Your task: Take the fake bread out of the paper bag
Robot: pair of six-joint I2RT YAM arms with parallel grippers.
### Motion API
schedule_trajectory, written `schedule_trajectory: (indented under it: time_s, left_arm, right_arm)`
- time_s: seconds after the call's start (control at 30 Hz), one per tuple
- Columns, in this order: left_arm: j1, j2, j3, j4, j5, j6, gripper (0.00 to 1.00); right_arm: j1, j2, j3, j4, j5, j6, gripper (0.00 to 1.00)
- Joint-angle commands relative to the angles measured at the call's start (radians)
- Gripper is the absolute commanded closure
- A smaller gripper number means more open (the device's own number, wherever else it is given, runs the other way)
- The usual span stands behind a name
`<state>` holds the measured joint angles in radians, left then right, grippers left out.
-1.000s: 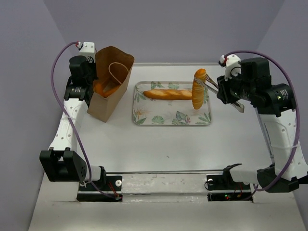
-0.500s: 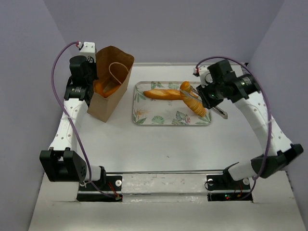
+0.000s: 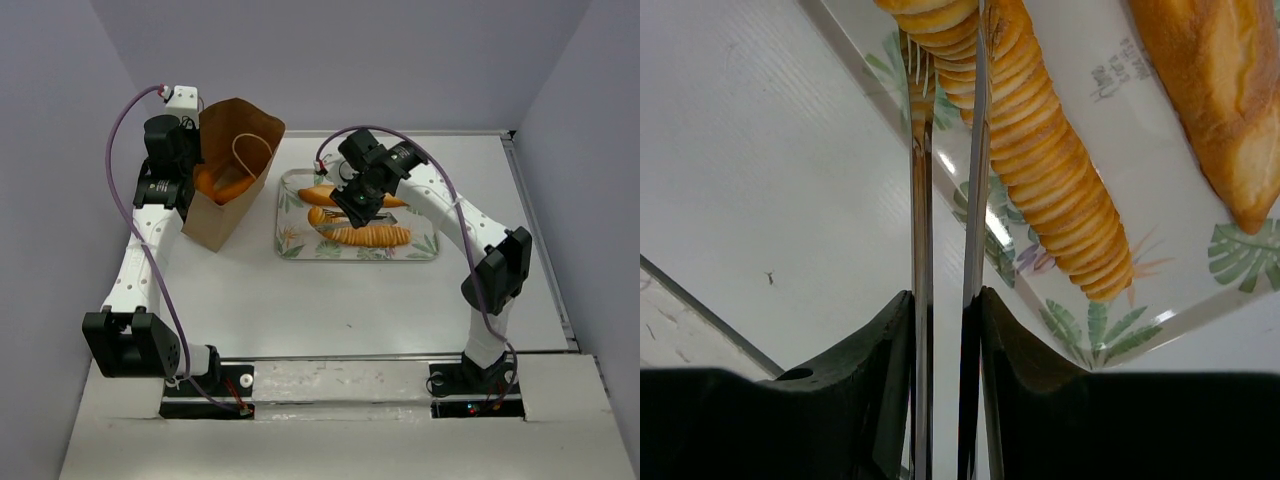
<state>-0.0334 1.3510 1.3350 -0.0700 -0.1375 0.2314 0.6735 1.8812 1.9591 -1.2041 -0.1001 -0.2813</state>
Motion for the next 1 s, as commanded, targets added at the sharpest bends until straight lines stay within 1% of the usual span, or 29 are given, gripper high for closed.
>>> schedule_trajectory:
  time_s: [0.0, 0.03, 0.1, 0.13, 0.17, 0.23, 0.27, 0.33, 0.43, 0.57, 0.77, 0.97]
  left_arm:
    - [-0.007, -0.027, 0.0, 0.104, 0.009, 0.005, 1.0]
    - [-0.007, -0.026, 0.0, 0.104, 0.009, 0.005, 1.0]
    - [-0.007, -0.027, -0.003, 0.104, 0.01, 0.002, 1.0]
    - [-0.007, -0.026, -0.007, 0.104, 0.009, 0.002, 1.0]
    - [-0.007, -0.027, -0.007, 0.104, 0.007, 0.003, 1.0]
    - [-0.007, -0.029, -0.008, 0.102, 0.004, 0.006, 1.0]
    - [-0.007, -0.03, -0.007, 0.101, 0.003, 0.006, 1.0]
    - [-0.005, -0.032, -0.008, 0.099, 0.001, 0.006, 1.0]
    - [-0.005, -0.032, -0.01, 0.098, -0.001, 0.005, 1.0]
    - [-0.005, -0.03, -0.008, 0.09, 0.007, -0.003, 1.0]
    - [-0.005, -0.035, -0.011, 0.081, 0.01, -0.004, 1.0]
    - [-0.007, -0.036, -0.007, 0.073, 0.038, -0.007, 1.0]
  right_arm:
    - [0.003, 0.028, 0.034, 0.148, -0.07, -0.033, 0.95]
    - [0.003, 0.036, 0.031, 0.149, -0.076, -0.038, 0.94]
    - [0.014, 0.059, 0.029, 0.201, -0.096, -0.048, 0.85]
    - [0.014, 0.068, 0.037, 0.213, -0.104, -0.053, 0.78]
    - [0.014, 0.075, 0.04, 0.225, -0.113, -0.062, 0.73]
    - [0.023, 0.093, 0.043, 0.227, -0.122, -0.07, 0.67]
    - [0.023, 0.098, 0.046, 0.222, -0.125, -0.067, 0.61]
    - [0.023, 0.101, 0.041, 0.221, -0.139, -0.064, 0.55]
    - [0.023, 0.098, 0.018, 0.23, -0.135, -0.062, 0.5]
    - [0.023, 0.101, 0.017, 0.235, -0.118, -0.061, 0.45]
    - [0.023, 0.099, 0.027, 0.23, -0.087, -0.045, 0.45]
    - [0.023, 0.049, 0.023, 0.238, -0.029, -0.013, 0.46]
